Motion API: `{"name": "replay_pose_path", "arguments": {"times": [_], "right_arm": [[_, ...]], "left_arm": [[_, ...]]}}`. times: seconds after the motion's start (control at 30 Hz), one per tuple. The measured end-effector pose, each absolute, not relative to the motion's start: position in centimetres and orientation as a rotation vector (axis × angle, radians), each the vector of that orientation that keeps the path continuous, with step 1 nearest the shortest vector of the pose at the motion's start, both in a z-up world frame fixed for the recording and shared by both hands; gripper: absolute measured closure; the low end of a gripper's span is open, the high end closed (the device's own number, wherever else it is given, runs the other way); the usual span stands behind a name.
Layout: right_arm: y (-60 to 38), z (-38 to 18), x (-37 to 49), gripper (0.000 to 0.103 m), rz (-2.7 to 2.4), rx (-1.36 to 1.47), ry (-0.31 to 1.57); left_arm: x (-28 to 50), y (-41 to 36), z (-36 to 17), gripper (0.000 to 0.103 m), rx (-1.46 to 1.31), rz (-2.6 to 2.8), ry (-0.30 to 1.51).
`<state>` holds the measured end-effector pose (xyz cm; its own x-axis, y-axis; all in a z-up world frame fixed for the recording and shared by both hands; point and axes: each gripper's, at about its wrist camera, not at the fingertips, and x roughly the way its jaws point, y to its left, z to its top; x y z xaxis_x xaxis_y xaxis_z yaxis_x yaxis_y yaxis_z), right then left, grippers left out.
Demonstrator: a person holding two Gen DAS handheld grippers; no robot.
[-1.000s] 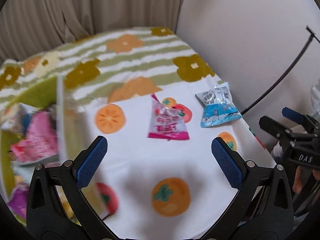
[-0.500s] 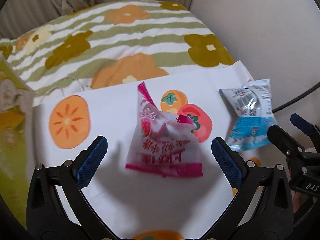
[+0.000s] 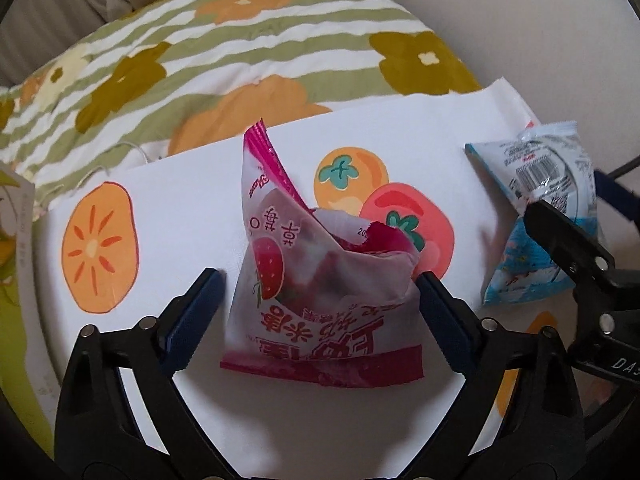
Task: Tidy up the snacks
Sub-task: 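Grasp the pink candy packet with left tool while right tool grasps the blue packet, then carry the pink packet into the box with left tool while right tool drops the blue packet in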
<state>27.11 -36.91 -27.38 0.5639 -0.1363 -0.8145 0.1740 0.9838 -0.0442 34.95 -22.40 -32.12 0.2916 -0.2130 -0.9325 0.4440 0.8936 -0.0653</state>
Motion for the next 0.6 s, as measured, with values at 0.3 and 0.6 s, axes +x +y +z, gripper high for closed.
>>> {"name": "replay_pose_path", "arguments": {"times": [0.3, 0.6], "right_arm": [[-36.5, -28.4, 28.1, 0.000, -0.177, -0.019, 0.973], [-36.8, -29.2, 28.2, 0.021, -0.159, -0.007, 1.001]], "left_arm": [[35.0, -21.3, -31.5, 0.043, 0.252, -0.401, 1.193], [34.8, -19.9, -31.0, 0.049, 0.223, -0.350, 1.187]]}}
